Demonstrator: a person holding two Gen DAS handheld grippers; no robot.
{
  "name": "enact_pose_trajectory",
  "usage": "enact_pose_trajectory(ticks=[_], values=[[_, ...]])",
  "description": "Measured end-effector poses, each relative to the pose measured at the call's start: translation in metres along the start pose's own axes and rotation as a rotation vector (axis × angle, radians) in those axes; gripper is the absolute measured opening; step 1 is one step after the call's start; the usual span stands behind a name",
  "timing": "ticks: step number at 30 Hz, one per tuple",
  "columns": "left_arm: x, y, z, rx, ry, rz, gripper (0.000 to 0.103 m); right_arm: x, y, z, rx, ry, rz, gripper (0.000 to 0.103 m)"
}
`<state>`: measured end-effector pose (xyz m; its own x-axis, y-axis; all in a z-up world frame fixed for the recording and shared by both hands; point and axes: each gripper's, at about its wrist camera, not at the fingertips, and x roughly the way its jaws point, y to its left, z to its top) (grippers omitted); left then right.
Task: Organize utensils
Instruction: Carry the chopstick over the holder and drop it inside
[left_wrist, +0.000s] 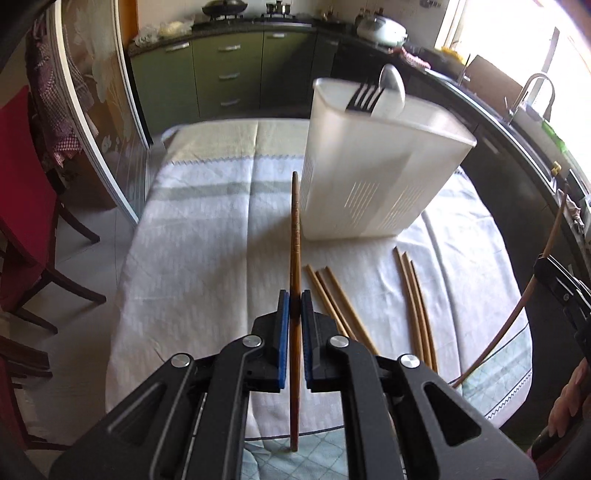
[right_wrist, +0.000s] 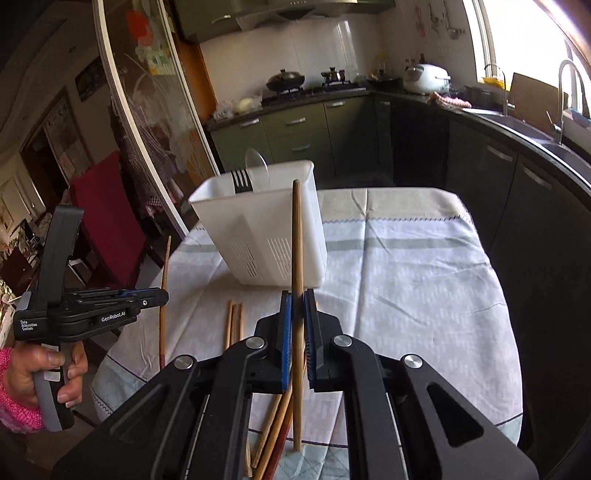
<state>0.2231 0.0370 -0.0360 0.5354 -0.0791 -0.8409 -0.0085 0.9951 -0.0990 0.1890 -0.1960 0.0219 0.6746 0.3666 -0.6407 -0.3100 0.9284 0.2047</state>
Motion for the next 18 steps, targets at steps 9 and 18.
enact_pose_trajectory(ticks=[9, 18], values=[[-0.047, -0.011, -0.001, 0.048, -0.12, -0.003, 0.007, -0.046, 0.02, 0.013, -0.056, -0.088, -0.004, 0.007], [-0.068, -0.015, 0.001, 0.076, -0.153, -0.019, 0.007, -0.039, 0.016, 0.015, -0.037, -0.047, 0.051, 0.007]])
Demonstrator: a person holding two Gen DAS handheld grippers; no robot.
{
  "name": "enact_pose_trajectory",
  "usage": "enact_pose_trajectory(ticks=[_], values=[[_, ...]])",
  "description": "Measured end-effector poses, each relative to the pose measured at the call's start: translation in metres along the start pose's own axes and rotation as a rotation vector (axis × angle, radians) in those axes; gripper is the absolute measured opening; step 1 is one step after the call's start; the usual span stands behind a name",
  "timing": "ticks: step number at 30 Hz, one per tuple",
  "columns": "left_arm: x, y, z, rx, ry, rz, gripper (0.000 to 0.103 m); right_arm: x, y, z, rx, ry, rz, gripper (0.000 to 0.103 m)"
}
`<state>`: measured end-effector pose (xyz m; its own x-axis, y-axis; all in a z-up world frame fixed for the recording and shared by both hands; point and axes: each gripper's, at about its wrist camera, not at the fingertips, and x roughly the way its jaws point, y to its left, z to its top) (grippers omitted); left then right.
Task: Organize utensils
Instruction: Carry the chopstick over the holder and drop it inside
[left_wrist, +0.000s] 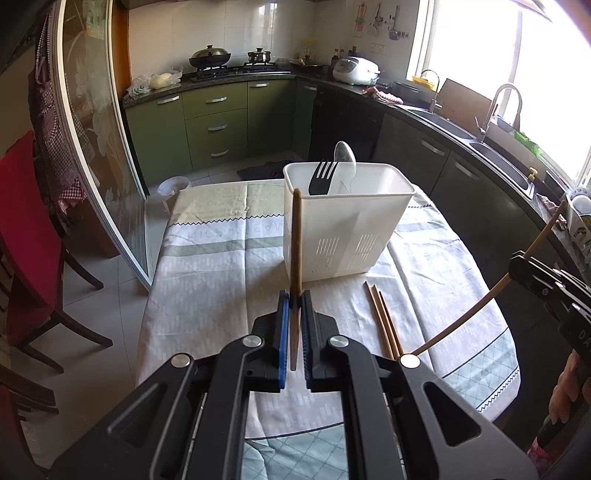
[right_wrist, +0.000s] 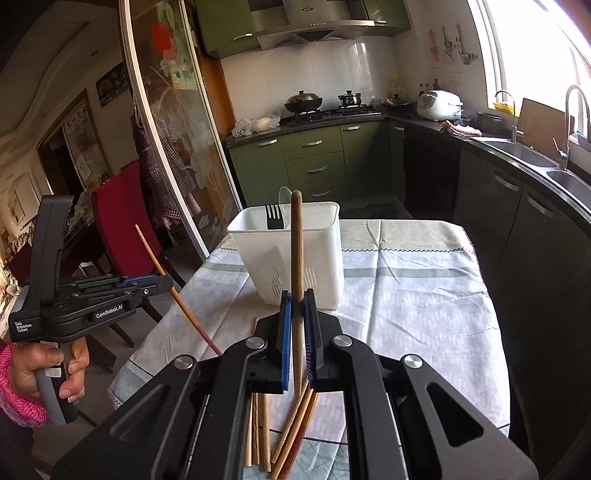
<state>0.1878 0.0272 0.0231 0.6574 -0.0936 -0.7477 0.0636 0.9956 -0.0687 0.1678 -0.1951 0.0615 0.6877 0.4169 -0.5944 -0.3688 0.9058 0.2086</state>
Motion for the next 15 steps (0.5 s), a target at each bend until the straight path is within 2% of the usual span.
enact_pose_trajectory(ticks=[8, 12, 15], values=[[-0.023, -0.007, 0.025, 0.01, -0.018, -0.046, 0.006, -0.008, 0.005, 0.025, -0.004, -0.016, 0.052, 0.007], [-0.045, -0.013, 0.052, 0.01, -0.053, -0.08, 0.007, -0.024, 0.01, 0.057, -0.02, -0.076, 0.06, 0.007], [-0.066, -0.018, 0.081, 0.015, -0.124, -0.093, 0.007, -0.037, 0.012, 0.089, -0.021, -0.146, 0.047, 0.007]])
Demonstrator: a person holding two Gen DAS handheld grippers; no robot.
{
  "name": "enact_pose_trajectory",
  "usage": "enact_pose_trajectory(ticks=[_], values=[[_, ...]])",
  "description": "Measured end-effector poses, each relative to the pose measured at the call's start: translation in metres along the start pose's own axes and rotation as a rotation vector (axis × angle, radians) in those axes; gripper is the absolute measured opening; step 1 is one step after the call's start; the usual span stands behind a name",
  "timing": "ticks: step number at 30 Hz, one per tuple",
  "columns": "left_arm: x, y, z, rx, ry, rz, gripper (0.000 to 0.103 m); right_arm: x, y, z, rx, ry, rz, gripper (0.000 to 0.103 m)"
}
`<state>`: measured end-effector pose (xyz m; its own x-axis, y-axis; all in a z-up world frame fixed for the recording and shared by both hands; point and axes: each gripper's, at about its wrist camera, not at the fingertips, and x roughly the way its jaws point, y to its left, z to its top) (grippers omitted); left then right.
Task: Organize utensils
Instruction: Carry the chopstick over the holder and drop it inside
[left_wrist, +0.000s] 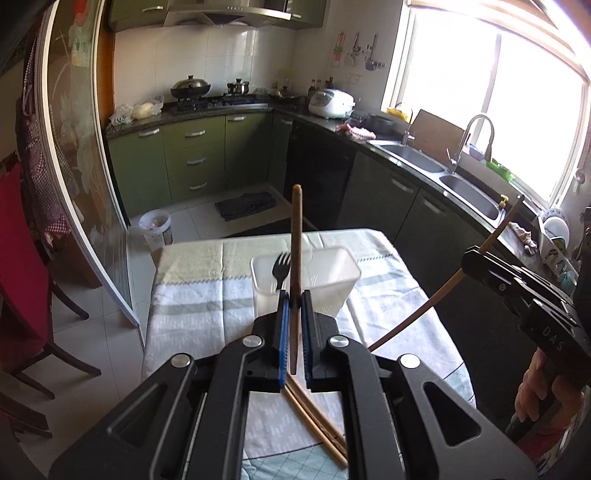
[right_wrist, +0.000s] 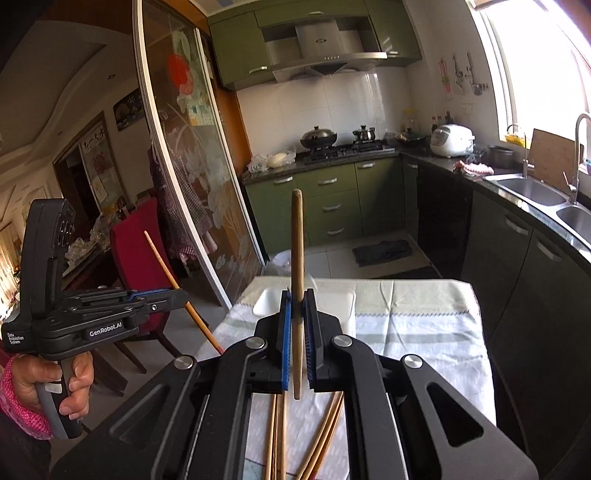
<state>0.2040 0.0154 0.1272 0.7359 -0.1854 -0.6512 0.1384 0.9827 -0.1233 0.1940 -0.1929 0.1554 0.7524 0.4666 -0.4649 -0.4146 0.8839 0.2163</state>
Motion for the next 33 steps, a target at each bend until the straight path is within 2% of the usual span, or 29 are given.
enact_pose_trajectory(ticks=[5, 7, 9, 13, 18, 22, 26, 30, 33], values=[[-0.013, -0.006, 0.048, 0.014, -0.15, 0.014, 0.007, 0.001, -0.002, 0.053, -0.001, -0.112, -0.04, 0.007], [-0.005, -0.006, 0.06, 0.022, -0.187, 0.022, 0.007, 0.012, -0.006, 0.069, 0.003, -0.131, -0.063, 0.007], [0.012, -0.007, 0.067, 0.027, -0.19, 0.041, 0.007, 0.03, -0.012, 0.078, 0.012, -0.128, -0.084, 0.007], [0.059, -0.001, 0.062, 0.015, -0.111, 0.055, 0.006, 0.081, -0.025, 0.075, 0.037, -0.037, -0.097, 0.007], [0.103, 0.005, 0.047, 0.024, 0.0, 0.087, 0.007, 0.14, -0.036, 0.043, 0.035, 0.099, -0.114, 0.007], [0.128, 0.01, 0.032, 0.03, 0.081, 0.106, 0.007, 0.172, -0.044, 0.016, 0.035, 0.176, -0.114, 0.007], [0.145, 0.013, 0.02, 0.025, 0.137, 0.111, 0.007, 0.186, -0.045, 0.001, 0.028, 0.213, -0.118, 0.007], [0.15, 0.013, 0.014, 0.017, 0.171, 0.104, 0.008, 0.184, -0.042, -0.005, 0.017, 0.221, -0.114, 0.01], [0.142, 0.013, 0.014, 0.006, 0.164, 0.093, 0.021, 0.171, -0.039, -0.004, 0.015, 0.2, -0.106, 0.012]])
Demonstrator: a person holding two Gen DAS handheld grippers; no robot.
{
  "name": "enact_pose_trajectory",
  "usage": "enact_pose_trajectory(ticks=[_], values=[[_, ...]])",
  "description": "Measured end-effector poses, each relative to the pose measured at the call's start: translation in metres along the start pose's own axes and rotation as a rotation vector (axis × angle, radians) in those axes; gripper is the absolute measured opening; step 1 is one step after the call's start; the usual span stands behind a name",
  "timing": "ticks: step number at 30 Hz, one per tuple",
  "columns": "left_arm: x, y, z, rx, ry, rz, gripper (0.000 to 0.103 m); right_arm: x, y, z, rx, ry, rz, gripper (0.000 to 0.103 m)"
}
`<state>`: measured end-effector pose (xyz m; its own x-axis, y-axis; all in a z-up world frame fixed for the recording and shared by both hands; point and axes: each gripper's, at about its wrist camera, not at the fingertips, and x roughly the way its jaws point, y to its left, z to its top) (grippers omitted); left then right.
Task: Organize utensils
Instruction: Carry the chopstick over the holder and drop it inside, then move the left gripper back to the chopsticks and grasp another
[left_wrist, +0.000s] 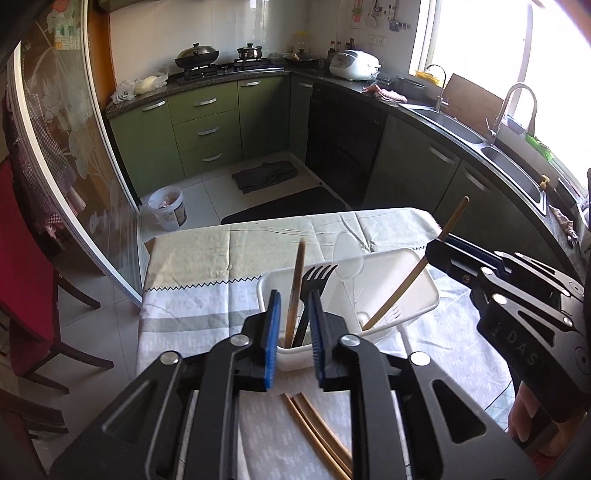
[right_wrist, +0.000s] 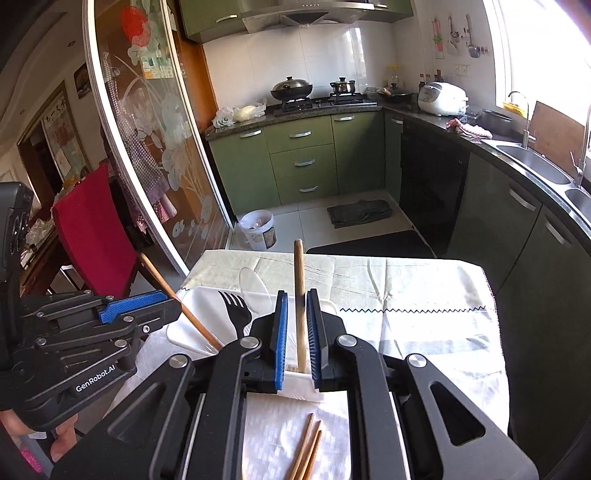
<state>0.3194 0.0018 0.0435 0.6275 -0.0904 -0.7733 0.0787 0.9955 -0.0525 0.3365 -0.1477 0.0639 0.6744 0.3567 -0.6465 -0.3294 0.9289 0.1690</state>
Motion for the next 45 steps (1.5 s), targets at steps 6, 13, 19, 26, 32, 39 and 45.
enact_pose_trajectory(ticks=[6, 13, 19, 26, 32, 39, 45], values=[[-0.03, 0.0, -0.008, -0.008, -0.023, -0.008, 0.042, -0.053, -0.002, -0.013, 0.01, -0.082, 0.048, 0.021], [-0.009, 0.007, -0.068, -0.08, 0.174, -0.043, 0.046, -0.114, -0.026, -0.087, 0.044, -0.119, 0.08, 0.027], [0.047, 0.006, -0.124, -0.139, 0.382, -0.015, 0.035, -0.124, -0.064, -0.165, 0.159, -0.061, 0.08, 0.027], [0.085, -0.001, -0.154, -0.205, 0.512, 0.016, 0.033, -0.126, -0.098, -0.203, 0.269, -0.03, 0.111, 0.032], [0.092, -0.005, -0.162, -0.214, 0.53, 0.04, 0.032, -0.131, -0.1, -0.204, 0.283, -0.042, 0.14, 0.033], [0.097, -0.008, -0.158, -0.218, 0.556, 0.045, 0.032, -0.123, -0.097, -0.206, 0.286, -0.021, 0.152, 0.035], [0.097, -0.006, -0.16, -0.205, 0.577, 0.035, 0.031, -0.11, -0.084, -0.206, 0.266, 0.015, 0.153, 0.035]])
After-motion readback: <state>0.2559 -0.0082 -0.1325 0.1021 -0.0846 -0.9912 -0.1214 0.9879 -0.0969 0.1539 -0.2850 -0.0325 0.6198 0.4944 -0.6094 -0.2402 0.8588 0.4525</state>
